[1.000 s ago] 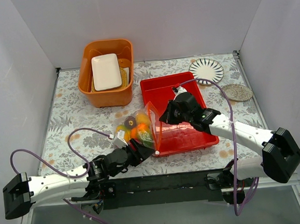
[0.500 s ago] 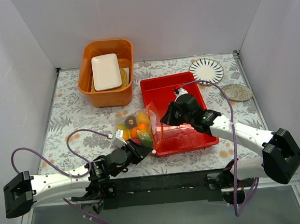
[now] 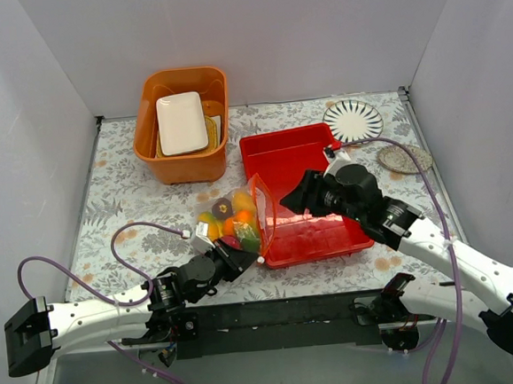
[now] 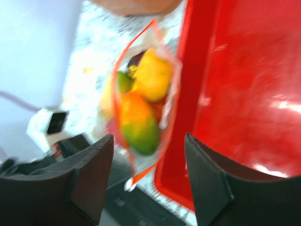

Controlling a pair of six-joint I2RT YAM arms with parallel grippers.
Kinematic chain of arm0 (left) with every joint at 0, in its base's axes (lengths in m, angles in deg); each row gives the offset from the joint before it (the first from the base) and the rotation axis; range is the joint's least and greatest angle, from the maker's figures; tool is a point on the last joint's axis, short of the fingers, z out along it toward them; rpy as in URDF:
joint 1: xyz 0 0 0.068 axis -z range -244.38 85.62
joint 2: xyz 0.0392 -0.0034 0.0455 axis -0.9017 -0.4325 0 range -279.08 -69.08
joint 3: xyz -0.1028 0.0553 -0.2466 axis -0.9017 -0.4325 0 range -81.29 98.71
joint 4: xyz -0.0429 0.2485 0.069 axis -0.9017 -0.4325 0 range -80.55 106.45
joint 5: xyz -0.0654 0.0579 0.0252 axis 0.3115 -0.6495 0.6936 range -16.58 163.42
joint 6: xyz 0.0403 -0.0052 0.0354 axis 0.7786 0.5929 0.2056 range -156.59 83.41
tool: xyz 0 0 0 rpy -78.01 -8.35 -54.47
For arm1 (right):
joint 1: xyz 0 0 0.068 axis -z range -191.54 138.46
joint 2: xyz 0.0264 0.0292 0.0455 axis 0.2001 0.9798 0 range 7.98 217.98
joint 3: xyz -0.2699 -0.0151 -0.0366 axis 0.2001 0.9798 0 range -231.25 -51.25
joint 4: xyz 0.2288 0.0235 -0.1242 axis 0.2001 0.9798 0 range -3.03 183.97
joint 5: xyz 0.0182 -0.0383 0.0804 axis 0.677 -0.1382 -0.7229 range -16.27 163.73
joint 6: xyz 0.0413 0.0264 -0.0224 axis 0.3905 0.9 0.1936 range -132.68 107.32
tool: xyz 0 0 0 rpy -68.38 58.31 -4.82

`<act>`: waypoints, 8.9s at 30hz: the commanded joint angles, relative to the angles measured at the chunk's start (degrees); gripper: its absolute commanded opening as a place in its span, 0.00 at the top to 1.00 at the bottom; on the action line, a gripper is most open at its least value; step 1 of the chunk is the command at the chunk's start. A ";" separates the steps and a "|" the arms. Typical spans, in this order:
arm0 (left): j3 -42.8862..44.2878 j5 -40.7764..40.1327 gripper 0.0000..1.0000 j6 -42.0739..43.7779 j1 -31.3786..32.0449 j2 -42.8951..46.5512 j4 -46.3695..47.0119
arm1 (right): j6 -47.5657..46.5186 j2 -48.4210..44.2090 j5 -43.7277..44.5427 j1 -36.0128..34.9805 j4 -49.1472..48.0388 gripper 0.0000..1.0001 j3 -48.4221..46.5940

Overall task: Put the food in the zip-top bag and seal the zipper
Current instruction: Zip the zipper food storage bag at the center of the board.

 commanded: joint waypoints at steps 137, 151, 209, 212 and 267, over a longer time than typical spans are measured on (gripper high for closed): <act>-5.29 -0.37 1.00 -17.21 0.07 -0.81 12.78 | 20.23 7.87 -13.46 -12.70 -23.52 0.89 15.50; -4.59 7.10 1.00 -13.43 -0.02 -1.86 11.55 | 20.23 4.89 -3.89 -12.87 -26.23 0.90 14.96; -7.05 10.89 1.00 -12.20 0.07 2.97 7.07 | 17.42 6.20 4.29 -12.26 -20.71 0.89 11.45; -7.13 10.89 1.00 -12.29 -0.02 3.23 6.72 | 17.25 7.07 3.85 -12.09 -20.88 0.89 10.93; -9.42 9.40 1.00 -14.75 -0.02 12.46 -0.75 | 11.36 16.39 0.60 -1.98 -22.11 0.90 0.65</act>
